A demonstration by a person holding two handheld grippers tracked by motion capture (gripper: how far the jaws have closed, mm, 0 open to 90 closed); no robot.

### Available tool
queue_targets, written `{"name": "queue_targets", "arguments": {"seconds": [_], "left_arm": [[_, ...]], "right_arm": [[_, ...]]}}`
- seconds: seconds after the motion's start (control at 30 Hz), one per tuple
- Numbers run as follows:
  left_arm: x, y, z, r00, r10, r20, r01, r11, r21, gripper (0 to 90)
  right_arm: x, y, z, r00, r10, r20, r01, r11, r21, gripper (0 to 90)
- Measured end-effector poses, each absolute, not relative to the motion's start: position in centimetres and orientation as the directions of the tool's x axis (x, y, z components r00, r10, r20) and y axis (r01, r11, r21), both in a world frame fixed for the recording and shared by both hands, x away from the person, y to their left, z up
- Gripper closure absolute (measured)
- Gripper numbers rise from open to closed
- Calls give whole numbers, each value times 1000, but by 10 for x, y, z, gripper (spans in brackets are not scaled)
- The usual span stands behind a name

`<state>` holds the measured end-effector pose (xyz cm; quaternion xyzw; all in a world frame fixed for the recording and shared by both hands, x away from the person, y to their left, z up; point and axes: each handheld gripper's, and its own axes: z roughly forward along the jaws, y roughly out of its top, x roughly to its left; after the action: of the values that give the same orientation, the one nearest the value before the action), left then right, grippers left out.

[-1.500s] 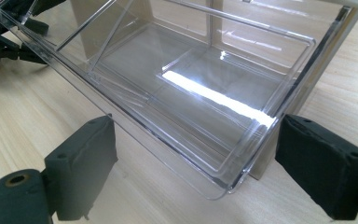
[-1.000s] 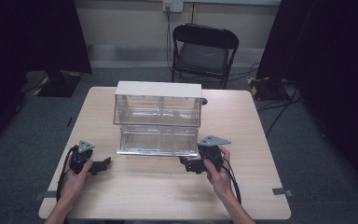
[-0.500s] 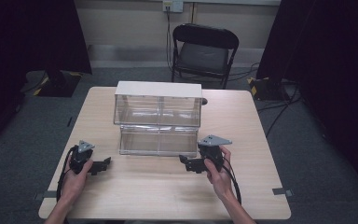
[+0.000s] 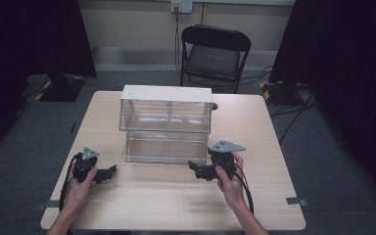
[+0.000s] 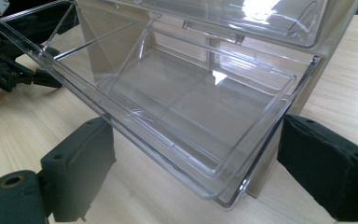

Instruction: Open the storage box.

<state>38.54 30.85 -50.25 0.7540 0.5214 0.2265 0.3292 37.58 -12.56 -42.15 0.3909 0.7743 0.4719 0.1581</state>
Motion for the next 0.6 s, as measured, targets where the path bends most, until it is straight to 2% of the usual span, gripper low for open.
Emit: {"name": "queue_targets", "arguments": {"seconds": [0.6], "left_arm": [[385, 308, -503, 353, 936, -1, 637, -239, 733, 96]], "right_arm": [[377, -125, -415, -641, 758, 120, 454, 249, 855, 108]]}}
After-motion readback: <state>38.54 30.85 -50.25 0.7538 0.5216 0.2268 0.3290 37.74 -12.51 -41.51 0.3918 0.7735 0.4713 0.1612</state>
